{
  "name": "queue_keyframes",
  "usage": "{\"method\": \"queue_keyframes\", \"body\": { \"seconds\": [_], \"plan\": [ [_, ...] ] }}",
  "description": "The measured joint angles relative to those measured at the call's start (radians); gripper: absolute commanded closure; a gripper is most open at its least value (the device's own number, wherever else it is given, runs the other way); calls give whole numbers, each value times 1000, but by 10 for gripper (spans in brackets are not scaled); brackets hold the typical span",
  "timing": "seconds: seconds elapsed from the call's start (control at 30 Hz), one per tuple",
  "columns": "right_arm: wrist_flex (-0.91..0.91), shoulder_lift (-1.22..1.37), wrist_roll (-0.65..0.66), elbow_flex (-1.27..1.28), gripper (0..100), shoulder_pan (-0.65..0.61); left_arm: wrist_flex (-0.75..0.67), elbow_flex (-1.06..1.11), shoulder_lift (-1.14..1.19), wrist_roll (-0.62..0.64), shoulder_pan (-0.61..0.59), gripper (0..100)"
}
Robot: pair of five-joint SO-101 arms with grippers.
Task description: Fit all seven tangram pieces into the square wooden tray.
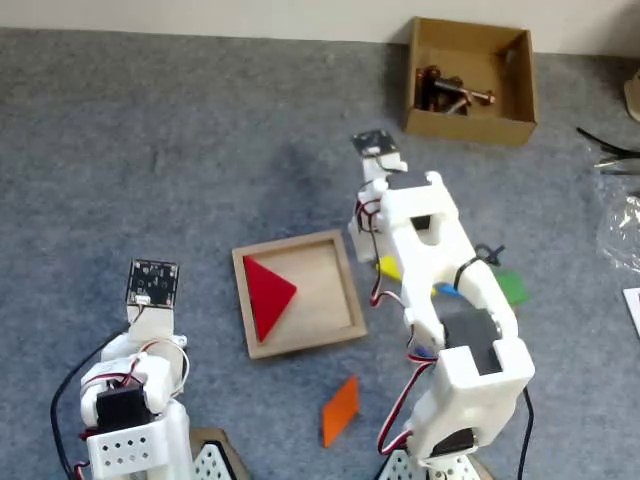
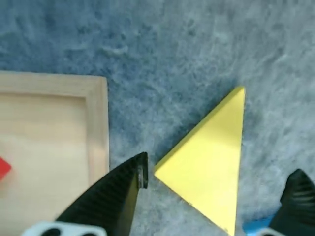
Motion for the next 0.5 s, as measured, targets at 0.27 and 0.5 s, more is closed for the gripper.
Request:
{"method": "queue_keyframes", "body": {
  "seconds": [0.27,0.5],
  "plan": [
    [-58,2,0,40,665,0,0,0,0,0,0,995],
    [-63,2,0,41,678,0,0,0,0,0,0,995]
  ]
}}
